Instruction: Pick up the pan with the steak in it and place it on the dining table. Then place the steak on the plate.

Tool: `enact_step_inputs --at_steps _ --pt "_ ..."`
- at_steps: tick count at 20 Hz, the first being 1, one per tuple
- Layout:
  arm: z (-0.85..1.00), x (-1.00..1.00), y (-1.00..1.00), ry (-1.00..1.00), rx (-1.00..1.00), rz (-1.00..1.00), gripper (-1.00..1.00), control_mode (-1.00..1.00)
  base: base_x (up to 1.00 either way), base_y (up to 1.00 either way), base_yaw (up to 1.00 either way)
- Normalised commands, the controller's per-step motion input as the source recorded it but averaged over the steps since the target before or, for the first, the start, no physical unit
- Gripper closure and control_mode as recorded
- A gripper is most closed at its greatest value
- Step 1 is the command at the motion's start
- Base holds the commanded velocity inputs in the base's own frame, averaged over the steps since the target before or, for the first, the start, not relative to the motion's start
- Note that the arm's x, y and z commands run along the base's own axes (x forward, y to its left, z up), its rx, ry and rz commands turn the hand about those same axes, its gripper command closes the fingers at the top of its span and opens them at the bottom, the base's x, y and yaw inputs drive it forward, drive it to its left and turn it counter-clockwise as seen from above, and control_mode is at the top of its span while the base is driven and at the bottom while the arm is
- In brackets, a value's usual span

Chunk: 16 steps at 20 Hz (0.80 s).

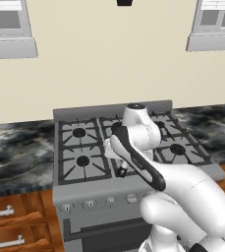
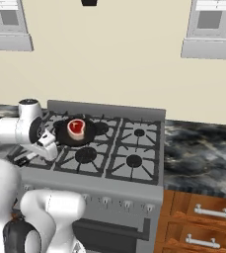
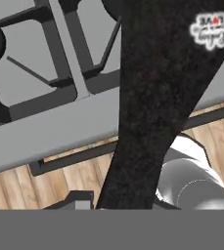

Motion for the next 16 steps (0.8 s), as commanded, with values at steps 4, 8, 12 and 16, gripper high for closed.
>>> enact_step_inputs --at_steps 4,8,12,16 --pt "0.46 -1.0 -0.21 -0.1 0.02 0.0 1.0 -1.0 0.0 0.0 0.0" --pt "0.02 -1.0 -0.13 -0.04 0.01 0.02 1.0 -1.0 0.0 0.0 0.0" --pt "-0.01 -0.99 -0.15 -0.1 0.07 0.0 1.0 -1.0 0.0 0.0 0.0" --pt "0.0 -0.74 -0.14 -0.16 0.01 0.01 1.0 -1.0 0.0 0.0 0.0"
